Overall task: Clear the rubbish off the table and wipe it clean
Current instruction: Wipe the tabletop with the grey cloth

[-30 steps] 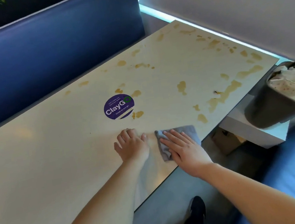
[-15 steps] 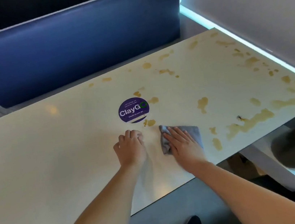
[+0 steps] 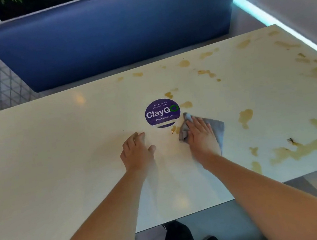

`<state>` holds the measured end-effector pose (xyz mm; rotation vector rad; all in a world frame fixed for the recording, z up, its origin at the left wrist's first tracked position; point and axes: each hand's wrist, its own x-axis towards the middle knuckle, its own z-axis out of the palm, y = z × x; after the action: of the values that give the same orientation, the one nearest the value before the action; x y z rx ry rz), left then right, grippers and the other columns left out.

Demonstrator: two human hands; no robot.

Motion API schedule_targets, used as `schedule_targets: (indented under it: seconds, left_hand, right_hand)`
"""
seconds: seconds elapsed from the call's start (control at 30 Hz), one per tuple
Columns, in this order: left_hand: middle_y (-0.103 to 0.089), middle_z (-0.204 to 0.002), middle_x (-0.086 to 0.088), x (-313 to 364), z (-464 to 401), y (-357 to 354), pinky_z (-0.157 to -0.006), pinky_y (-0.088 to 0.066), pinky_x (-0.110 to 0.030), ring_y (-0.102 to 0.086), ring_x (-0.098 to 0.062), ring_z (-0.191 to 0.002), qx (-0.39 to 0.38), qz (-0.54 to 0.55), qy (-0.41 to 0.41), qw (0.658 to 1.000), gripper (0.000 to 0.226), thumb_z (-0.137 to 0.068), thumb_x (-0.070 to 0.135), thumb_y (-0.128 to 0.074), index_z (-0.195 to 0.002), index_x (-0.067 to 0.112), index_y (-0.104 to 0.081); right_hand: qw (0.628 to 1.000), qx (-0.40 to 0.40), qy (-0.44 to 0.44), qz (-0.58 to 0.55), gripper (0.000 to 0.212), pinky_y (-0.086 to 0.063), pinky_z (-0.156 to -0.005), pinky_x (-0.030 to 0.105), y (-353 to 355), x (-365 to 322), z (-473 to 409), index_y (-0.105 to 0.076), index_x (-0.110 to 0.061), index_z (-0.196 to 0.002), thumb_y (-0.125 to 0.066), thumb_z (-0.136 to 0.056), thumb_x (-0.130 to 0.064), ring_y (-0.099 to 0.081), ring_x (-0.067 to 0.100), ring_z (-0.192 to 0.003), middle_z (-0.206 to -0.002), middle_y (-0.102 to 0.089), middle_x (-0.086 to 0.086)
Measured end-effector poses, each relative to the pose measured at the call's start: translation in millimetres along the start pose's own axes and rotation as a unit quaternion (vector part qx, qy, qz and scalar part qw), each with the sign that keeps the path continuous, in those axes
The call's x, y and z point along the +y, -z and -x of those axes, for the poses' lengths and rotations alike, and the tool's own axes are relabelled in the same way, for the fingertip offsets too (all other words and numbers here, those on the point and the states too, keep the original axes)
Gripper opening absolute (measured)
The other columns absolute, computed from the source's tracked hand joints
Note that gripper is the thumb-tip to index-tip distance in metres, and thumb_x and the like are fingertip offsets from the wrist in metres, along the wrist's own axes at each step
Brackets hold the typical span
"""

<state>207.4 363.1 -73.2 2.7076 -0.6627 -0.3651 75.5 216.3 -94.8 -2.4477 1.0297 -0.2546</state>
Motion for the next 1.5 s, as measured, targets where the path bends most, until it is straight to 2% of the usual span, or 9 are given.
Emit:
schedule_targets:
  seconds: [0.27,0.43,0.63,0.83,1.0,1.17,1.27,1.37,1.5]
  left_hand:
    - [-0.024,-0.153,0.013,-2.3,0.8,-0.5,-0.111,-0.019,-0.035,-0.017,-0.015,-0.141,-0.005,0.012,0.006,1.0,0.057,-0.093,0.041,-0.057,-0.145,0.035,-0.034]
    - [-0.023,-0.153,0.013,-2.6,0.5,2.2,-0.111,-0.02,-0.035,-0.017,-0.015,-0.141,-0.007,0.003,0.0,1.0,0.057,-0.094,0.042,-0.055,-0.146,0.034,-0.032]
    - [-0.024,-0.152,0.013,-6.6,1.0,-1.9,-0.111,-0.019,-0.034,-0.018,-0.014,-0.14,-0.001,0.008,-0.006,1.0,0.055,-0.094,0.044,-0.054,-0.144,0.036,-0.033]
    - [-0.023,-0.152,0.015,-8.2,-0.8,0.9,-0.11,-0.02,-0.035,-0.018,-0.014,-0.14,-0.011,0.003,-0.011,1.0,0.057,-0.094,0.047,-0.053,-0.146,0.036,-0.032]
    - [-0.025,-0.151,0.014,-6.8,1.5,-0.5,-0.11,-0.021,-0.034,-0.02,-0.014,-0.139,-0.006,-0.007,-0.014,1.0,0.051,-0.096,0.044,-0.048,-0.144,0.037,-0.033]
    - [-0.032,-0.147,0.01,-1.5,-3.3,7.2,-0.107,-0.025,-0.036,-0.025,-0.017,-0.135,-0.01,-0.003,0.001,1.0,0.042,-0.098,0.024,-0.041,-0.139,0.035,-0.042]
    - [-0.041,-0.134,0.007,-1.8,-7.4,13.8,-0.093,-0.03,-0.034,-0.033,-0.021,-0.126,-0.001,-0.017,0.0,1.0,0.042,-0.095,0.013,-0.043,-0.13,0.035,-0.05]
    - [-0.045,-0.127,0.003,1.7,-11.8,15.6,-0.088,-0.032,-0.034,-0.036,-0.023,-0.119,0.011,-0.032,-0.003,0.999,0.033,-0.096,0.016,-0.042,-0.122,0.031,-0.055]
    - [-0.049,-0.12,0.001,6.7,-22.9,17.6,-0.087,-0.034,-0.034,-0.041,-0.023,-0.114,0.047,-0.07,-0.015,0.996,0.023,-0.098,0.025,-0.042,-0.112,0.025,-0.059]
  right_hand:
    - [0.979,-0.067,0.191,0.019,0.061,0.004,-0.119,0.024,-16.5,-9.9,24.4,-0.036,-0.019,-0.149,-0.016,-0.094,-0.031,-0.023,0.016,-0.147,-0.156,-0.034,-0.001]
    - [0.997,-0.016,0.069,0.024,0.061,0.006,-0.119,0.026,-10.2,-15.0,-7.2,-0.016,-0.022,-0.156,-0.035,-0.099,-0.011,-0.009,0.014,-0.15,-0.161,-0.019,-0.003]
    - [0.974,-0.077,0.214,0.008,0.058,0.001,-0.119,0.024,-20.9,-20.1,30.1,-0.049,-0.018,-0.142,-0.024,-0.09,-0.022,-0.032,0.019,-0.143,-0.15,-0.044,0.0]
    - [0.995,-0.035,0.095,0.004,0.057,0.001,-0.122,0.032,-21.6,-40.6,-1.3,-0.029,-0.024,-0.152,-0.036,-0.097,-0.011,-0.014,0.015,-0.149,-0.159,-0.027,-0.003]
    - [0.974,-0.089,0.208,0.019,0.058,0.007,-0.119,0.024,-21.9,-32.7,21.4,-0.038,-0.027,-0.147,-0.02,-0.093,-0.024,-0.017,0.01,-0.148,-0.156,-0.032,-0.009]
    - [0.997,-0.016,0.077,0.02,0.061,0.0,-0.122,0.033,-18.7,-29.0,-6.0,-0.025,-0.029,-0.154,-0.032,-0.096,-0.01,-0.015,0.014,-0.149,-0.158,-0.028,-0.007]
    - [0.987,-0.06,0.147,0.025,0.059,-0.007,-0.122,0.036,-28.6,-36.5,17.1,-0.041,-0.023,-0.147,-0.021,-0.091,-0.026,-0.025,0.017,-0.146,-0.154,-0.037,-0.002]
    - [0.977,-0.066,0.198,0.051,0.052,-0.016,-0.121,0.038,-20.1,-14.0,20.1,-0.051,-0.027,-0.138,-0.029,-0.092,-0.036,-0.035,0.015,-0.141,-0.148,-0.046,-0.007]
    - [0.999,0.037,0.026,0.031,0.051,-0.022,-0.118,0.042,-2.0,15.5,-12.2,-0.053,-0.024,-0.137,-0.038,-0.09,-0.032,-0.039,0.021,-0.138,-0.144,-0.05,-0.003]
